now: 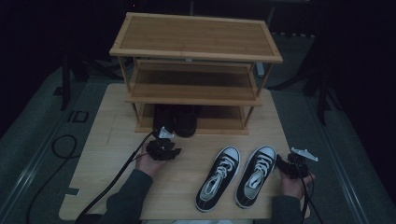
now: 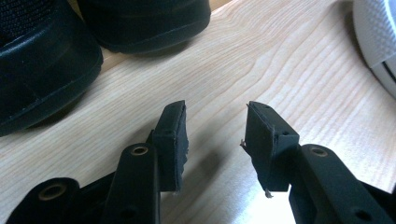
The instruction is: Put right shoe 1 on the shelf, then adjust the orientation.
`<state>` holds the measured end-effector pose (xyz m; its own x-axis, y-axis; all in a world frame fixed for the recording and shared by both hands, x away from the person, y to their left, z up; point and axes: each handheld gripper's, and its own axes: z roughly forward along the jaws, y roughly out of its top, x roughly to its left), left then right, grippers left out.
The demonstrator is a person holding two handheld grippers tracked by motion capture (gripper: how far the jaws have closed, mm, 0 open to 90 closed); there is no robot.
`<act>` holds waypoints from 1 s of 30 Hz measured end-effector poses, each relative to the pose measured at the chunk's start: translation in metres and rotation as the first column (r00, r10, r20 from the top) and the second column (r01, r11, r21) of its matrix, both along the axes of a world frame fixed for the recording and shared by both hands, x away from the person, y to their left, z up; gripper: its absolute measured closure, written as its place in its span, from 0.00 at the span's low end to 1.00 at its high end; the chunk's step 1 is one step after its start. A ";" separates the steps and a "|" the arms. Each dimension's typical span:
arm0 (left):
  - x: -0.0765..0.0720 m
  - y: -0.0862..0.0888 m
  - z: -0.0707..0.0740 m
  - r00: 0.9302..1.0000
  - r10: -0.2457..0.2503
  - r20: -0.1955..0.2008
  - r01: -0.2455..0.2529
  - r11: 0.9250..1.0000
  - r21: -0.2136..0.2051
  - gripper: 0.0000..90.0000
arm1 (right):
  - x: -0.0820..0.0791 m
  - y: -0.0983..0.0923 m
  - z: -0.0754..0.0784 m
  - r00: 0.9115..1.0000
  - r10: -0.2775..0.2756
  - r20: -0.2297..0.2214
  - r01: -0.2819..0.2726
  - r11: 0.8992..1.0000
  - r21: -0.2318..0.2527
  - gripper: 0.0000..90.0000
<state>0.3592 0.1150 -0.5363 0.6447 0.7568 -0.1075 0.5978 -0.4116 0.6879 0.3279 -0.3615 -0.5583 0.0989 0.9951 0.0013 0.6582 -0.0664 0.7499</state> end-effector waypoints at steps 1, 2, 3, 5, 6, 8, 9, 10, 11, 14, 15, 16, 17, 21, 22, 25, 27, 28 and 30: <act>-0.001 0.001 0.000 1.000 0.002 0.000 -0.002 1.000 -0.003 0.65 | 0.000 0.000 0.000 1.000 0.000 0.000 0.000 1.000 0.000 0.43; -0.002 0.002 0.000 1.000 0.004 0.000 -0.004 1.000 -0.004 0.65 | 0.000 0.000 0.000 1.000 0.000 0.000 0.000 1.000 0.000 0.43; -0.002 0.003 -0.001 1.000 0.008 0.001 -0.008 1.000 -0.007 0.64 | 0.000 0.000 0.000 1.000 0.000 0.000 0.000 1.000 0.000 0.43; -0.003 0.006 -0.002 1.000 0.019 0.001 -0.019 1.000 -0.014 0.64 | 0.000 0.000 0.000 1.000 0.000 0.000 0.000 1.000 0.000 0.43; -0.003 0.007 -0.002 1.000 0.027 -0.002 -0.027 0.999 -0.020 0.64 | 0.000 0.000 0.000 1.000 0.000 0.000 0.000 1.000 0.000 0.43; -0.003 0.009 -0.004 0.999 0.038 0.003 -0.038 0.999 -0.014 0.64 | 0.000 0.000 0.000 1.000 0.000 0.000 0.000 1.000 0.000 0.43; -0.004 0.010 -0.005 0.999 0.044 0.011 -0.044 0.999 -0.008 0.63 | 0.000 0.000 0.000 1.000 0.000 0.000 0.000 1.000 0.000 0.43; -0.004 0.012 -0.005 0.999 0.049 0.014 -0.049 0.999 -0.007 0.63 | 0.000 0.000 0.000 1.000 0.000 0.000 0.000 1.000 0.000 0.43; -0.004 0.014 -0.006 0.998 0.056 0.016 -0.056 0.998 -0.012 0.63 | 0.000 0.000 0.000 1.000 0.000 0.000 0.000 1.000 0.000 0.43; -0.003 0.018 -0.009 0.997 0.081 0.017 -0.081 0.997 -0.022 0.62 | 0.000 0.000 0.000 1.000 -0.002 -0.001 0.002 1.000 0.000 0.43; -0.003 0.019 -0.010 0.996 0.087 0.013 -0.087 0.996 -0.024 0.62 | 0.000 0.000 0.000 1.000 -0.002 -0.001 0.002 1.000 -0.001 0.43; -0.003 0.019 -0.011 0.996 0.091 0.012 -0.091 0.996 -0.025 0.62 | 0.000 0.000 0.000 1.000 -0.002 -0.001 0.001 1.000 -0.001 0.43; -0.003 0.020 -0.011 0.996 0.089 0.012 -0.089 0.996 -0.018 0.62 | 0.000 0.000 0.000 1.000 -0.001 0.000 0.001 1.000 -0.001 0.43; -0.004 0.021 -0.012 0.996 0.087 0.012 -0.087 0.996 -0.016 0.62 | -0.001 0.000 0.001 1.000 0.002 -0.006 -0.002 1.000 0.000 0.45; -0.004 0.021 -0.012 0.996 0.086 0.010 -0.086 0.996 -0.017 0.62 | -0.002 0.001 0.001 1.000 0.006 -0.008 -0.006 1.000 0.001 0.46; -0.006 0.023 -0.011 0.996 0.089 0.010 -0.089 0.996 -0.018 0.62 | -0.005 0.002 0.003 1.000 0.013 -0.017 -0.013 1.000 0.002 0.51; -0.007 0.024 -0.011 0.996 0.090 0.008 -0.090 0.996 -0.012 0.62 | -0.007 0.002 0.004 1.000 0.022 -0.022 -0.022 1.000 0.010 0.58; -0.008 0.025 -0.011 0.996 0.092 0.009 -0.092 0.996 -0.014 0.62 | -0.009 0.003 0.005 0.999 0.029 -0.022 -0.029 0.999 0.016 0.61; -0.009 0.027 -0.011 0.995 0.097 0.009 -0.097 0.995 -0.011 0.62 | -0.012 0.004 0.007 0.999 0.045 -0.013 -0.044 0.999 0.024 0.73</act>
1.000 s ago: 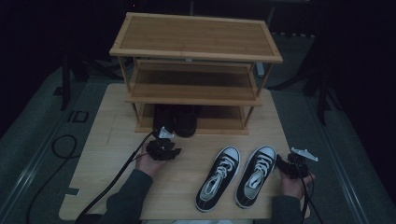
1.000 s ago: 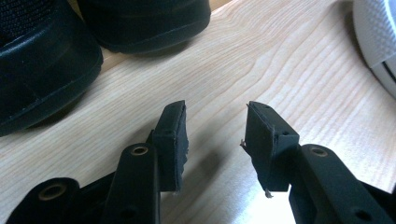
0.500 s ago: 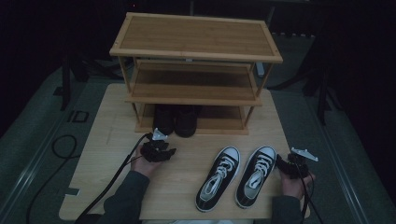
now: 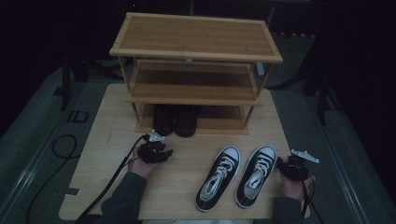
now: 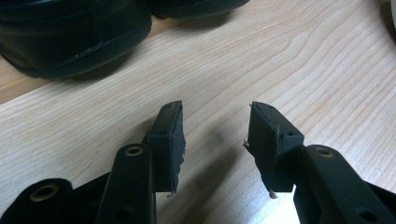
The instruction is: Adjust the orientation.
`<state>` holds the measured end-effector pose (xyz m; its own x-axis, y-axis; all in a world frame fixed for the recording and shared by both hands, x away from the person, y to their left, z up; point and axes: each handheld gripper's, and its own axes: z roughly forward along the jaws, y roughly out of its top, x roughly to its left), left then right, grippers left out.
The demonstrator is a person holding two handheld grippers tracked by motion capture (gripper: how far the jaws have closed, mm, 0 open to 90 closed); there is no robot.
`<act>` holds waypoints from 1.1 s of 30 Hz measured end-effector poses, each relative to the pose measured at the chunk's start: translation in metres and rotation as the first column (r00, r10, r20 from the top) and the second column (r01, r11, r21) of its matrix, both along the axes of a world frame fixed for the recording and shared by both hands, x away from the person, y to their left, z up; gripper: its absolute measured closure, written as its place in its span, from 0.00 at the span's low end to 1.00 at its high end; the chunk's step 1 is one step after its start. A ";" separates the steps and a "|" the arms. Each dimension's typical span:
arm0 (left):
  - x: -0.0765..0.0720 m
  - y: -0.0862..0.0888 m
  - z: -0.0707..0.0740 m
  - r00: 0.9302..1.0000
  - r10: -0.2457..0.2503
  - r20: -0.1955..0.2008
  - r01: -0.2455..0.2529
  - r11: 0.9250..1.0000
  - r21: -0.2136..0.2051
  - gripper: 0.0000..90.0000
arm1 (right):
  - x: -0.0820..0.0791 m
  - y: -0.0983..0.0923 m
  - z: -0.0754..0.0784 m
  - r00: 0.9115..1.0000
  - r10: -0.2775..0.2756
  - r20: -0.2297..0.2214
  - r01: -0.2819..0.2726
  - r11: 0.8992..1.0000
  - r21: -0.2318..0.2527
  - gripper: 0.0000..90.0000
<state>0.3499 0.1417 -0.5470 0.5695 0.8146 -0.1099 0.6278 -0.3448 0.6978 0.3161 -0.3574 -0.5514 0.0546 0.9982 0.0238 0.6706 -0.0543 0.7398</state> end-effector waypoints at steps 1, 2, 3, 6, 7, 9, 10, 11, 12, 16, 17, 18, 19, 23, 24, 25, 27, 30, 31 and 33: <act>0.000 0.001 0.000 1.000 0.002 -0.002 -0.002 1.000 -0.002 0.62 | -0.001 0.001 0.001 1.000 0.015 0.005 -0.015 1.000 0.010 0.80; -0.001 0.002 0.000 1.000 0.003 -0.004 -0.003 1.000 0.000 0.62 | -0.003 0.002 0.003 1.000 0.029 0.008 -0.029 1.000 0.011 0.86; -0.001 0.003 0.000 1.000 0.005 -0.004 -0.005 1.000 -0.001 0.62 | -0.004 0.004 0.004 0.999 0.039 0.004 -0.039 0.999 0.013 0.92; -0.002 0.004 -0.001 1.000 0.006 -0.007 -0.006 1.000 0.003 0.62 | -0.005 0.010 0.006 0.997 0.073 -0.009 -0.073 0.997 0.029 1.00; -0.003 0.005 0.000 1.000 0.006 -0.007 -0.006 1.000 0.004 0.62 | -0.006 0.013 0.006 0.996 0.084 -0.014 -0.084 0.996 0.029 1.00; -0.005 0.006 0.000 1.000 0.005 -0.008 -0.005 1.000 0.005 0.62 | -0.009 0.015 0.006 0.996 0.086 -0.017 -0.086 0.996 0.018 1.00; -0.005 0.007 0.000 1.000 0.009 -0.008 -0.009 1.000 0.002 0.62 | -0.011 0.015 0.006 0.996 0.087 -0.018 -0.086 0.996 0.026 1.00; -0.006 0.008 0.000 1.000 0.007 -0.008 -0.007 1.000 0.006 0.62 | -0.014 0.015 0.006 0.996 0.091 -0.018 -0.091 0.995 0.027 1.00; -0.006 0.008 0.000 1.000 0.009 -0.010 -0.009 1.000 0.004 0.62 | -0.017 0.015 0.006 0.996 0.091 -0.020 -0.090 0.995 0.032 1.00; -0.008 0.010 0.000 1.000 0.018 -0.015 -0.018 1.000 0.006 0.62 | -0.029 0.019 0.008 0.994 0.109 -0.031 -0.108 0.993 0.041 1.00; -0.008 0.010 0.000 1.000 0.018 -0.015 -0.018 1.000 0.007 0.62 | -0.031 0.021 0.008 0.993 0.112 -0.035 -0.110 0.993 0.040 1.00; -0.008 0.010 0.000 1.000 0.019 -0.016 -0.019 1.000 0.007 0.62 | -0.033 0.022 0.007 0.993 0.115 -0.036 -0.113 0.993 0.038 1.00; -0.009 0.010 0.000 1.000 0.019 -0.016 -0.019 1.000 0.005 0.62 | -0.035 0.022 0.007 0.993 0.115 -0.038 -0.113 0.993 0.042 1.00; -0.009 0.010 -0.001 1.000 0.018 -0.025 -0.018 1.000 0.006 0.62 | -0.034 0.024 0.007 0.993 0.109 -0.039 -0.108 0.993 0.045 1.00; -0.009 0.010 -0.002 0.999 0.020 -0.026 -0.020 1.000 0.001 0.62 | -0.033 0.025 0.007 0.993 0.110 -0.037 -0.109 0.993 0.042 1.00; -0.009 0.010 -0.002 0.999 0.021 -0.027 -0.021 1.000 0.003 0.62 | -0.032 0.026 0.007 0.993 0.111 -0.036 -0.109 0.993 0.042 1.00; -0.009 0.010 -0.002 0.999 0.021 -0.026 -0.021 1.000 0.002 0.62 | -0.031 0.027 0.007 0.993 0.114 -0.036 -0.112 0.993 0.041 1.00; -0.009 0.011 -0.001 0.999 0.024 -0.024 -0.024 1.000 0.003 0.62 | -0.023 0.031 0.007 0.990 0.135 -0.039 -0.133 0.990 0.037 1.00; -0.010 0.012 -0.001 0.999 0.023 -0.025 -0.023 1.000 0.006 0.62 | -0.021 0.033 0.007 0.990 0.139 -0.039 -0.137 0.990 0.039 1.00; -0.010 0.012 -0.001 0.999 0.024 -0.024 -0.024 1.000 0.007 0.62 | -0.017 0.036 0.008 0.988 0.148 -0.043 -0.146 0.989 0.033 1.00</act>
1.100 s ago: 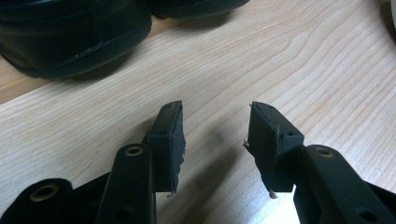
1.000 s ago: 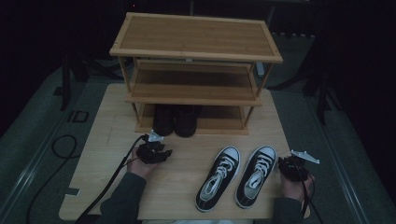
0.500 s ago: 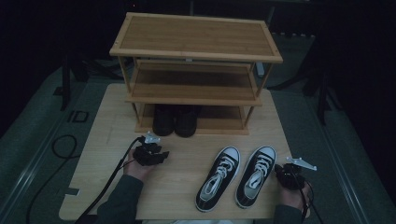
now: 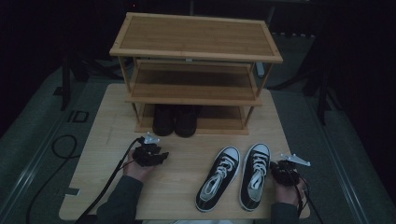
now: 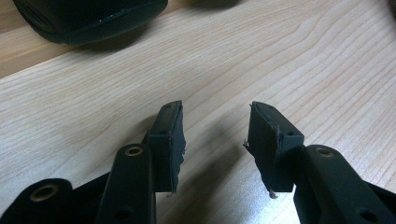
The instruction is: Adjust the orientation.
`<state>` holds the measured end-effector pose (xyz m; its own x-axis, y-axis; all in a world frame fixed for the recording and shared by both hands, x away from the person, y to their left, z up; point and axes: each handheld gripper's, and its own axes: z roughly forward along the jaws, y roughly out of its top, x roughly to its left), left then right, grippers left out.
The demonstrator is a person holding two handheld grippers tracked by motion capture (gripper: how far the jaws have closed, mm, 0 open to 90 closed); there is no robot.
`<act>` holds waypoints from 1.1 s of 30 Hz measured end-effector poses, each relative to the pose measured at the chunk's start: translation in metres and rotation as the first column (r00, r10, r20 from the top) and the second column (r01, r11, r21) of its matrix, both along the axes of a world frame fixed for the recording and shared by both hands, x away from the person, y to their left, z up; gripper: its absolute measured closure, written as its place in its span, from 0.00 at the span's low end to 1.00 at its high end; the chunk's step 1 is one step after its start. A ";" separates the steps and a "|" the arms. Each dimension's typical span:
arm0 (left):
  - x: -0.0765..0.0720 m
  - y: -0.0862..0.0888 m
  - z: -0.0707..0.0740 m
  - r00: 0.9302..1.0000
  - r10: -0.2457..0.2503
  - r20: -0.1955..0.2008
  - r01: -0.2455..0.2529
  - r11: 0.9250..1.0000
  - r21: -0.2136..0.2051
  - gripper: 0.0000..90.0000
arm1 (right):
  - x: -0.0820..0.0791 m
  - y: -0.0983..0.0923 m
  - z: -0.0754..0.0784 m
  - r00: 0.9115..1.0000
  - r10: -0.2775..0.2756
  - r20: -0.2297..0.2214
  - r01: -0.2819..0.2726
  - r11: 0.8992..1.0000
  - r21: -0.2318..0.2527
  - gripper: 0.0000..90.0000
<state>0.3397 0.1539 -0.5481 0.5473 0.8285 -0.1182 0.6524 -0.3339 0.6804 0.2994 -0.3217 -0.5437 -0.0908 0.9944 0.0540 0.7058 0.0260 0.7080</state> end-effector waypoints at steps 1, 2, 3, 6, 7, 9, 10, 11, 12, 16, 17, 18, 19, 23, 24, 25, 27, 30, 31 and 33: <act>0.000 0.000 0.000 1.000 0.002 -0.001 -0.002 1.000 0.000 0.62 | 0.002 0.002 0.000 1.000 0.005 -0.001 -0.005 1.000 -0.004 1.00; -0.001 0.001 0.000 1.000 0.005 -0.001 -0.005 1.000 -0.002 0.62 | 0.004 0.003 0.000 1.000 0.007 -0.002 -0.007 1.000 -0.006 1.00; -0.001 0.001 0.000 1.000 0.004 -0.001 -0.004 1.000 -0.003 0.62 | 0.005 0.005 0.001 1.000 0.011 -0.004 -0.011 1.000 -0.009 1.00; -0.001 0.002 0.000 1.000 0.006 -0.005 -0.006 1.000 -0.004 0.62 | 0.009 0.008 0.001 1.000 0.026 -0.006 -0.026 1.000 -0.013 1.00; -0.001 0.001 -0.001 1.000 0.008 -0.006 -0.008 1.000 -0.005 0.62 | 0.010 0.009 0.001 1.000 0.028 -0.010 -0.028 1.000 -0.011 1.00; -0.001 0.001 -0.001 1.000 0.008 -0.005 -0.008 1.000 -0.003 0.62 | 0.013 0.009 0.002 0.999 0.035 -0.016 -0.035 0.999 -0.007 1.00; -0.001 0.001 -0.001 1.000 0.008 -0.005 -0.008 1.000 -0.003 0.62 | 0.015 0.008 0.003 0.999 0.038 -0.018 -0.038 0.999 0.007 1.00; -0.001 0.001 -0.001 1.000 0.009 -0.006 -0.009 1.000 -0.001 0.62 | 0.016 0.007 0.003 0.999 0.042 -0.018 -0.042 0.999 0.021 1.00; -0.001 0.001 -0.001 1.000 0.008 -0.006 -0.008 1.000 -0.001 0.62 | 0.018 0.006 0.004 0.999 0.042 -0.020 -0.042 0.999 0.032 1.00; -0.001 0.003 0.000 1.000 0.011 -0.008 -0.011 1.000 -0.002 0.62 | 0.025 0.008 0.005 0.998 0.062 -0.033 -0.061 0.998 0.012 1.00; 0.000 0.003 0.000 1.000 0.013 -0.007 -0.013 1.000 -0.002 0.62 | 0.027 0.009 0.006 0.997 0.066 -0.036 -0.066 0.998 0.009 1.00; 0.000 0.003 0.000 1.000 0.012 -0.008 -0.012 1.000 0.000 0.62 | 0.030 0.009 0.006 0.997 0.072 -0.039 -0.072 0.997 0.003 1.00; 0.000 0.003 0.000 1.000 0.012 -0.007 -0.012 1.000 0.000 0.62 | 0.032 0.010 0.007 0.996 0.081 -0.043 -0.082 0.997 -0.002 1.00; 0.001 0.004 -0.001 1.000 0.018 -0.008 -0.018 1.000 -0.001 0.62 | 0.043 0.012 0.008 0.992 0.113 -0.056 -0.114 0.993 -0.007 1.00; 0.001 0.004 -0.001 1.000 0.017 -0.008 -0.017 1.000 0.001 0.62 | 0.046 0.013 0.009 0.991 0.123 -0.059 -0.124 0.992 -0.017 1.00; 0.001 0.004 -0.001 1.000 0.018 -0.009 -0.018 1.000 0.004 0.62 | 0.048 0.014 0.009 0.989 0.133 -0.064 -0.134 0.991 -0.021 1.00; 0.002 0.005 -0.001 1.000 0.021 -0.008 -0.021 1.000 0.011 0.62 | 0.052 0.014 0.009 0.986 0.152 -0.068 -0.154 0.988 -0.024 1.00; 0.002 0.006 -0.001 1.000 0.024 -0.008 -0.024 1.000 0.013 0.62 | 0.054 0.012 0.010 0.982 0.177 -0.065 -0.180 0.983 -0.031 0.99; 0.002 0.007 -0.001 1.000 0.028 -0.007 -0.028 1.000 0.010 0.62 | 0.053 0.012 0.010 0.982 0.179 -0.065 -0.182 0.983 -0.038 0.96; 0.002 0.009 0.000 0.999 0.033 -0.006 -0.033 0.999 0.001 0.61 | 0.051 0.010 0.013 0.981 0.184 -0.060 -0.187 0.982 -0.036 0.93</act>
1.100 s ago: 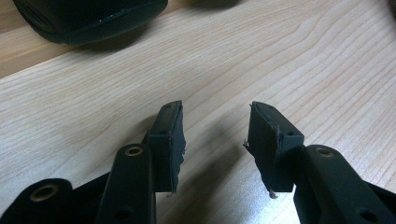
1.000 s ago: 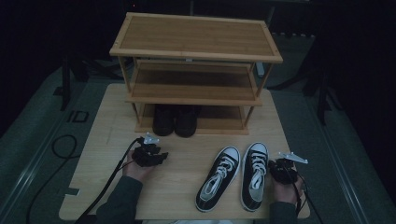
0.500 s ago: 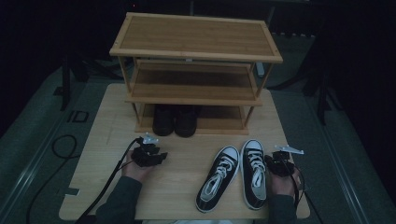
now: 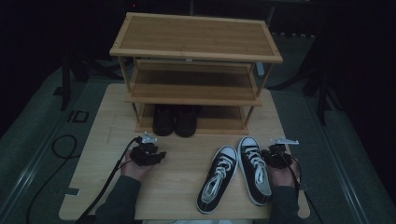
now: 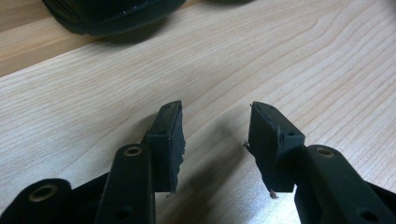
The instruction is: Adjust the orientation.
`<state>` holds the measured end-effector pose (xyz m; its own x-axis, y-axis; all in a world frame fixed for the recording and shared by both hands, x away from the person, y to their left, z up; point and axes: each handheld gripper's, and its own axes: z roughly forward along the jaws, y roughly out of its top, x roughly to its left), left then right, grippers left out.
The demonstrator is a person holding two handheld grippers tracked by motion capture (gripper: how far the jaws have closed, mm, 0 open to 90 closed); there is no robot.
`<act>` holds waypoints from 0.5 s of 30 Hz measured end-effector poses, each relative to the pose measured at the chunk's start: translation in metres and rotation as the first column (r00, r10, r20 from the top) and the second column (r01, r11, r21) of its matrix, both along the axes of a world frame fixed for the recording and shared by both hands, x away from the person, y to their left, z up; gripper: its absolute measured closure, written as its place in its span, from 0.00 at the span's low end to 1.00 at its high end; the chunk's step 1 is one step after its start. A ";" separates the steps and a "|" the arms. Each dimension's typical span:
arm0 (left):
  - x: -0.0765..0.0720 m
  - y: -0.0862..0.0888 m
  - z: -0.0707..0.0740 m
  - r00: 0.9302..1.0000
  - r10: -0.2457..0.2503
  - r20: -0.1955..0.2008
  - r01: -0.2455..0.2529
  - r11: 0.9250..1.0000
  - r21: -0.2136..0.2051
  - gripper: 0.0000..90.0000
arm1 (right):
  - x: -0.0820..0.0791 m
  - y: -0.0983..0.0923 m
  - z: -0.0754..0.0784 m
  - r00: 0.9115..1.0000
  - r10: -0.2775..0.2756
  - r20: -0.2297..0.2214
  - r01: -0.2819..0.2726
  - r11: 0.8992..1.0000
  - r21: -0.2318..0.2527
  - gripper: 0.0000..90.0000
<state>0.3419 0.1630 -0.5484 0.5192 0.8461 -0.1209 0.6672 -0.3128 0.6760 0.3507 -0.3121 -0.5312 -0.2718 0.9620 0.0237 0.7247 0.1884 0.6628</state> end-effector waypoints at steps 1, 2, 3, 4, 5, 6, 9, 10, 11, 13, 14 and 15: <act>0.000 0.001 0.000 1.000 0.000 -0.002 0.000 1.000 0.004 0.61 | -0.001 -0.001 0.002 1.000 -0.002 0.002 0.002 1.000 0.000 0.93; 0.000 0.002 0.000 1.000 0.004 -0.001 -0.004 1.000 0.006 0.61 | -0.003 -0.002 0.003 1.000 0.001 0.005 -0.001 1.000 0.000 0.91; 0.001 0.003 0.000 1.000 0.008 -0.001 -0.008 1.000 0.006 0.61 | -0.004 -0.002 0.005 1.000 0.005 0.005 -0.005 1.000 -0.001 0.90; 0.001 0.003 0.000 1.000 0.011 -0.002 -0.011 1.000 0.003 0.61 | -0.005 -0.003 0.006 1.000 0.005 0.005 -0.005 1.000 -0.002 0.89; 0.001 0.004 0.000 1.000 0.012 -0.002 -0.012 1.000 0.005 0.61 | -0.007 -0.003 0.008 1.000 0.006 0.009 -0.006 1.000 -0.004 0.88; 0.001 0.004 0.001 1.000 0.012 -0.001 -0.012 1.000 0.009 0.61 | -0.009 -0.003 0.010 1.000 0.007 0.012 -0.007 1.000 -0.005 0.87; 0.001 0.006 0.001 1.000 0.018 0.001 -0.018 1.000 0.005 0.61 | -0.016 -0.005 0.016 1.000 0.006 0.027 -0.006 1.000 0.005 0.86; 0.001 0.006 0.001 1.000 0.021 0.000 -0.021 1.000 0.006 0.61 | -0.019 -0.006 0.019 0.999 0.005 0.034 -0.005 1.000 0.007 0.86; 0.001 0.006 0.001 1.000 0.022 -0.001 -0.022 1.000 0.006 0.61 | -0.021 -0.006 0.021 0.999 0.006 0.036 -0.006 1.000 0.011 0.86; 0.001 0.006 0.001 1.000 0.020 0.000 -0.020 1.000 0.004 0.61 | -0.026 -0.006 0.026 0.999 0.011 0.041 -0.012 1.000 0.015 0.85; 0.001 0.006 0.001 1.000 0.020 -0.001 -0.020 1.000 0.002 0.61 | -0.028 -0.006 0.028 0.999 0.016 0.043 -0.017 1.000 0.014 0.84; 0.001 0.006 0.001 1.000 0.020 -0.001 -0.020 1.000 0.002 0.61 | -0.028 -0.006 0.028 0.999 0.016 0.043 -0.017 1.000 0.014 0.84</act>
<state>0.3432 0.1689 -0.5476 0.5021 0.8564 -0.1198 0.6738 -0.3006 0.6750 0.3223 -0.3183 -0.5031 -0.2889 0.9570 0.0254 0.6922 0.1905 0.6961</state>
